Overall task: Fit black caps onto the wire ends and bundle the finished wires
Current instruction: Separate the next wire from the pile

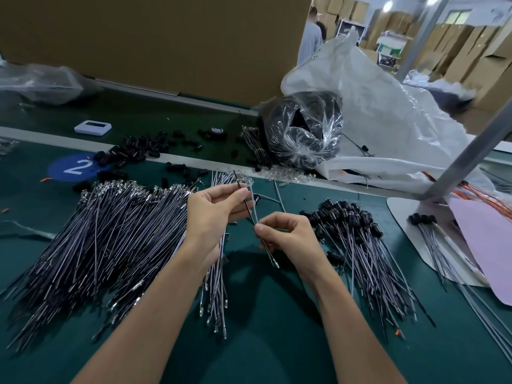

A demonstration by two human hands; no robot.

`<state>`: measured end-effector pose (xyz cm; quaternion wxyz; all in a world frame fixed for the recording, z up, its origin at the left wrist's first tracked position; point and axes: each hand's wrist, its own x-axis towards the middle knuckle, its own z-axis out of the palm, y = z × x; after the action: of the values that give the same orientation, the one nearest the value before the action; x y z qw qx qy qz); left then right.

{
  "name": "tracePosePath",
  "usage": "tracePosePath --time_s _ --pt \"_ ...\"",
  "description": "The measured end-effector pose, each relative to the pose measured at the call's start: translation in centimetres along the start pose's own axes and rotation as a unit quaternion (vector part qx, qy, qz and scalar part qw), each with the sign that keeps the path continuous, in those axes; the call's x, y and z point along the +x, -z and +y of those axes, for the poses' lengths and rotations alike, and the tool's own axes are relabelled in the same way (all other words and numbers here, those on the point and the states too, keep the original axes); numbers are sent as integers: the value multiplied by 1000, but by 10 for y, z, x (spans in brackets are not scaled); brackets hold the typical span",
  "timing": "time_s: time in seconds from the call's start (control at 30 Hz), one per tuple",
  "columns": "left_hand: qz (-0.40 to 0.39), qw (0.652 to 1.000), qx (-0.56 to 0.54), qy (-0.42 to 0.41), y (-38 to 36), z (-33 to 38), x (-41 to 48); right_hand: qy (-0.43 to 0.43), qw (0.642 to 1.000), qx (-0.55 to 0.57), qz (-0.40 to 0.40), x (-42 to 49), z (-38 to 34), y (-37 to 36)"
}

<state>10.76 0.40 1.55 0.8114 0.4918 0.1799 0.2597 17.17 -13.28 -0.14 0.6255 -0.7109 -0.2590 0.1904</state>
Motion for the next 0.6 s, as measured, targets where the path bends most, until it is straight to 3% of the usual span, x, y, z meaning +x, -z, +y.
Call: tracePosePath --time_s 0.3,0.6 --pt "-6 1000 14 0 -1 -4 -1 28 999 -10 19 1 2 -1" --pt "-18 995 87 -35 0 8 0 38 995 80 51 3 6 -6"
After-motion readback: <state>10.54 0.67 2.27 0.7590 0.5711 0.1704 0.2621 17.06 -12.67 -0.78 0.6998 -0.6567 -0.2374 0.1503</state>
